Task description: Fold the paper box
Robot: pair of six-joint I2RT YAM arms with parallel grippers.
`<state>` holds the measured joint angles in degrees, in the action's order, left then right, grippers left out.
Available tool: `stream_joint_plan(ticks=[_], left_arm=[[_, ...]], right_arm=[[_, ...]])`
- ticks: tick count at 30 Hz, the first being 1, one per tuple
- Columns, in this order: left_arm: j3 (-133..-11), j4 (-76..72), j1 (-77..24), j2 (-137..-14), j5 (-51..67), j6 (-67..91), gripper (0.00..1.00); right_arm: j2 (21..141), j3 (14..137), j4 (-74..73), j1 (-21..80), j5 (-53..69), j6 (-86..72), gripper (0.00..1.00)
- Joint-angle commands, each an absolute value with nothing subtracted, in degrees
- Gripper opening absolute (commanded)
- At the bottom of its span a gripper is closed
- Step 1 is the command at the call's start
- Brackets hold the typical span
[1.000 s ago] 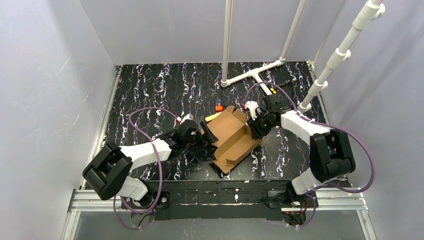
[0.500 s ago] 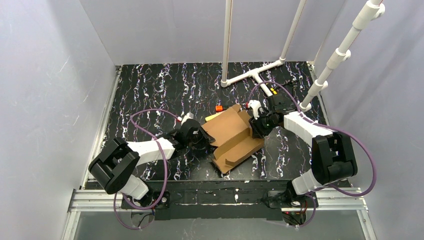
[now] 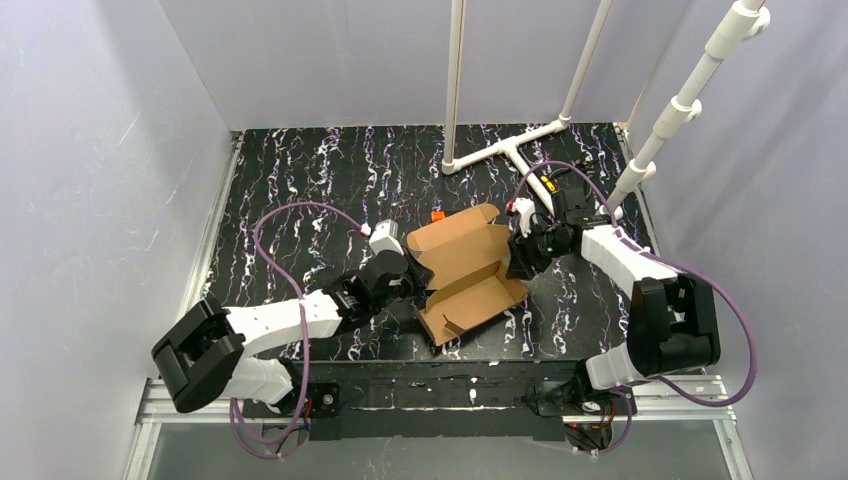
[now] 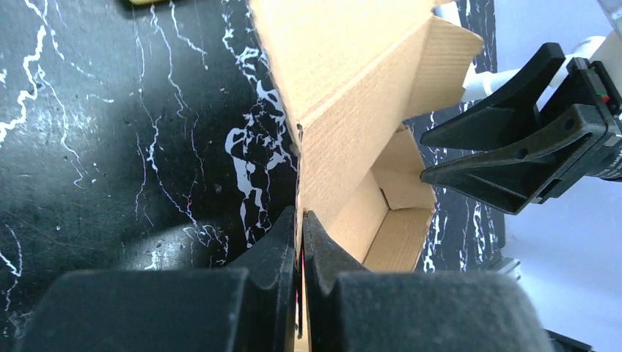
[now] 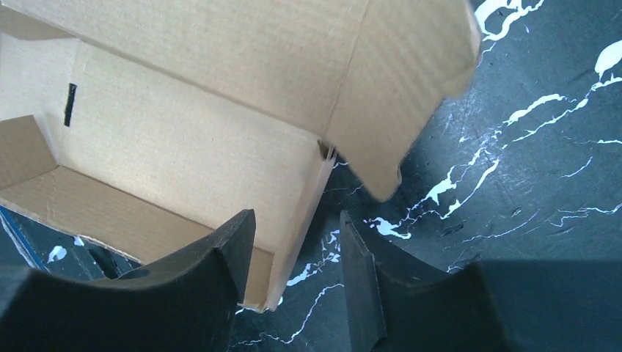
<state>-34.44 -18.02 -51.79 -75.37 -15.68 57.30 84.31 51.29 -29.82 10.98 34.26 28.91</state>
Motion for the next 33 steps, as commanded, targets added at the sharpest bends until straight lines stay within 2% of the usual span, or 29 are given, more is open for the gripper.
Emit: stream_joint_plan(ticks=[1, 9, 16, 25, 28, 33], left_arm=[[-34.89, -18.11, -55.08, -71.44, -29.15, 49.49, 0.0], [-37.03, -18.19, -59.79, -72.32, -35.79, 41.18, 0.0], [-38.35, -18.28, -63.56, -73.27, -41.61, 36.06, 0.0], [-39.45, -18.28, -65.82, -74.21, -46.16, 34.53, 0.0], [-39.54, -18.24, -66.15, -74.21, -46.54, 34.62, 0.0], [-39.57, -18.28, -66.77, -73.94, -47.17, 34.33, 0.0]], right_arm=[[80.29, 49.19, -27.53, 10.94, 34.86, 28.48, 0.55], [82.11, 48.14, -18.03, 11.95, 29.75, 24.1, 0.58], [83.44, 46.6, -13.69, 14.47, 30.15, 23.13, 0.6], [83.43, 43.54, -11.99, 18.06, 27.04, 23.65, 0.55], [83.73, 43.62, -10.93, 20.12, 24.71, 23.75, 0.47], [85.67, 45.13, -10.24, 21.94, 18.84, 22.79, 0.09]])
